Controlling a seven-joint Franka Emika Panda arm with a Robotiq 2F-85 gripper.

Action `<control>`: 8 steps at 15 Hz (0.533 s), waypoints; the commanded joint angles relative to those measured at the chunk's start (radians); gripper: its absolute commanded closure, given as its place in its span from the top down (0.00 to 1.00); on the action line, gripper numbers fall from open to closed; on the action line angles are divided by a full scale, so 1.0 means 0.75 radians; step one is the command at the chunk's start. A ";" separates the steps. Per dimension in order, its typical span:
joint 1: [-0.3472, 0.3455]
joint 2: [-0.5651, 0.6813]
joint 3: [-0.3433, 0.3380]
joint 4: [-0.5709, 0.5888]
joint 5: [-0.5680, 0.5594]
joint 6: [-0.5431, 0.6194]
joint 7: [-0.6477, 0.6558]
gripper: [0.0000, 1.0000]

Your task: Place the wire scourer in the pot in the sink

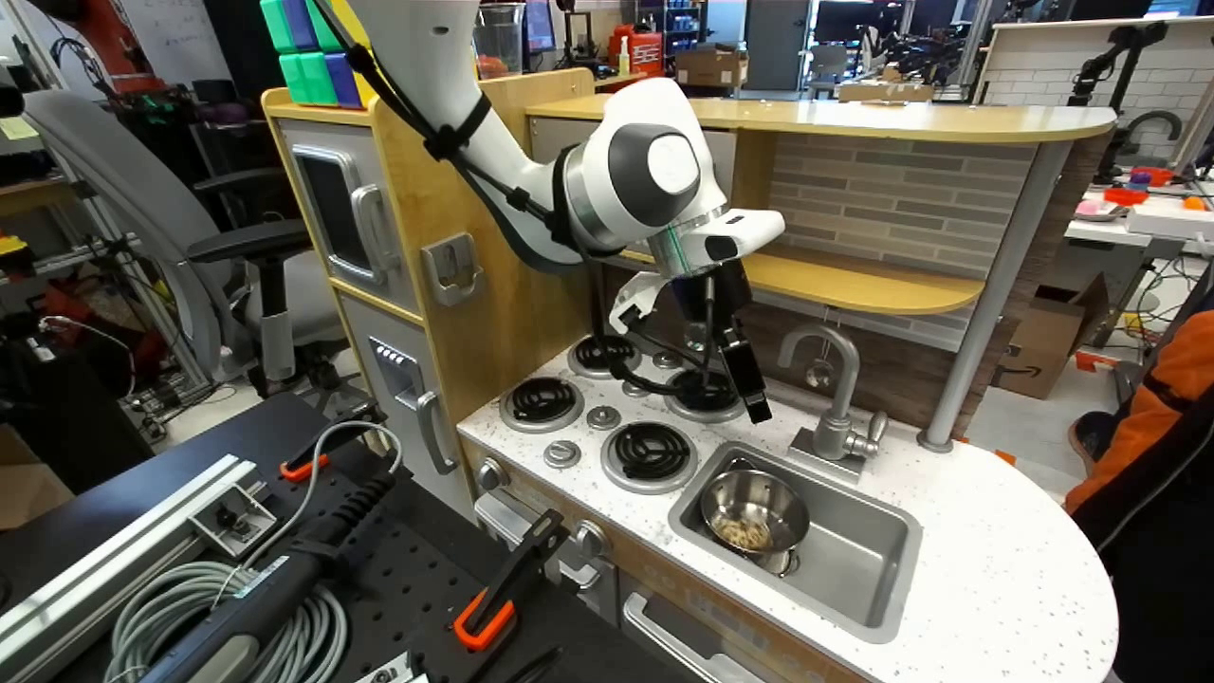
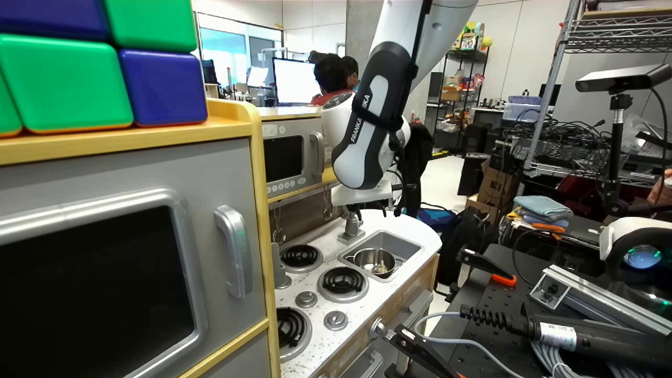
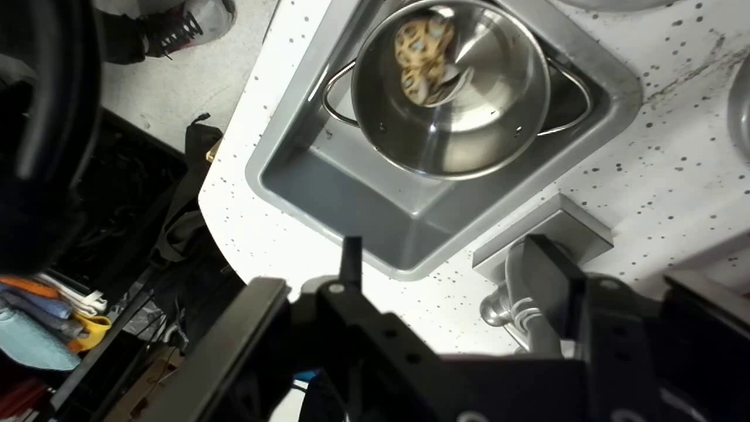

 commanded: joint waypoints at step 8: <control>-0.148 -0.502 0.168 -0.326 -0.129 -0.189 -0.466 1.00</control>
